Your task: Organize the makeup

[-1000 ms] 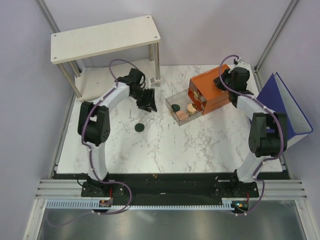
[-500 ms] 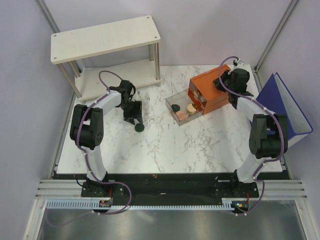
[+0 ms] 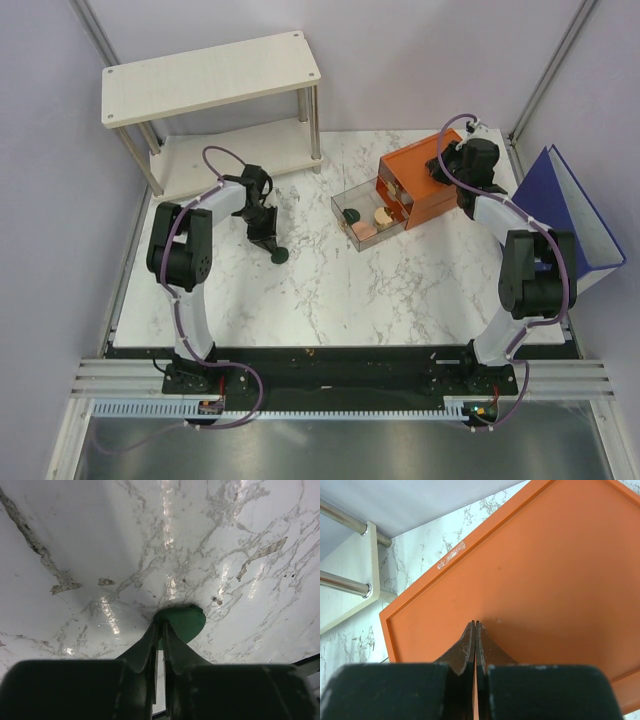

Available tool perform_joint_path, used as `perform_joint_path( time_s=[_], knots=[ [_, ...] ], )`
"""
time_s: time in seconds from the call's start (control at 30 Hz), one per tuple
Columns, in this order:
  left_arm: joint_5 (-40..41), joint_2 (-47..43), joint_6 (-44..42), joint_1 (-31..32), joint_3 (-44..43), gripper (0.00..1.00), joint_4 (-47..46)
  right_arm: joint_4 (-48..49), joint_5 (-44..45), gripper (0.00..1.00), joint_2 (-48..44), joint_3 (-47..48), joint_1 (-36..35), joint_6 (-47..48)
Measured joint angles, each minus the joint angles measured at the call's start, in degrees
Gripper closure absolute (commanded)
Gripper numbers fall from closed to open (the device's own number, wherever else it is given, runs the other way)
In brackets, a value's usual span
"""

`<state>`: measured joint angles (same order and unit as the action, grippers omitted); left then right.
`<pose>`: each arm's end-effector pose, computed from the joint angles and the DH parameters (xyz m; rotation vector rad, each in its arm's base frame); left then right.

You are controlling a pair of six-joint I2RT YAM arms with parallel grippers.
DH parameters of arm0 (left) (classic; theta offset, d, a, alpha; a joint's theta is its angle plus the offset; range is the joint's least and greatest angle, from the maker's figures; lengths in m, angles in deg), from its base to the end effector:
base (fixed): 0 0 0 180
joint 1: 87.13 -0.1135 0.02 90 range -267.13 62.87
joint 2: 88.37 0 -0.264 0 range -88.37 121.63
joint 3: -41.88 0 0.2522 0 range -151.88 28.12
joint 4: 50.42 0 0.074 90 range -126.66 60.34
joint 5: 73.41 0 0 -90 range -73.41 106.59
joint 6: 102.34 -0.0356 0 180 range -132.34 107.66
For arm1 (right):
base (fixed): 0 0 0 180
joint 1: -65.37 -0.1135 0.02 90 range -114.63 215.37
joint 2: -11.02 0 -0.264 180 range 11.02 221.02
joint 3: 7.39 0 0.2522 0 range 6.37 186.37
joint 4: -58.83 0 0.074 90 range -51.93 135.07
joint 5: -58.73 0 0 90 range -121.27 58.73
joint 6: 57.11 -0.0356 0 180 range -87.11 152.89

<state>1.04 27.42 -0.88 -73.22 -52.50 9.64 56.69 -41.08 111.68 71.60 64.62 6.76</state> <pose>0.3721 -0.1020 0.1520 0.0954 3.0219 -0.4522 0.4029 0.0113 0.2358 0.3315 1.9833 0.4717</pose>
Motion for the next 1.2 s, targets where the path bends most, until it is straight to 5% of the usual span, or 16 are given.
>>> perform_joint_path(
  time_s=[0.4,0.97,1.2],
  knots=[
    [-4.33,0.87,0.37,3.02,-5.62,0.94,1.49,0.0,-0.02,1.0,0.0,0.0,0.0,-0.04],
    [-22.67,11.28,14.58,6.84,-37.07,0.93,1.25,0.0,0.0,1.0,0.0,-0.02,0.0,-0.17],
    [-27.3,20.37,20.63,11.04,-49.09,0.52,-0.42,0.24,0.02,1.0,-0.22,-0.35,0.0,-0.24]
  ],
)
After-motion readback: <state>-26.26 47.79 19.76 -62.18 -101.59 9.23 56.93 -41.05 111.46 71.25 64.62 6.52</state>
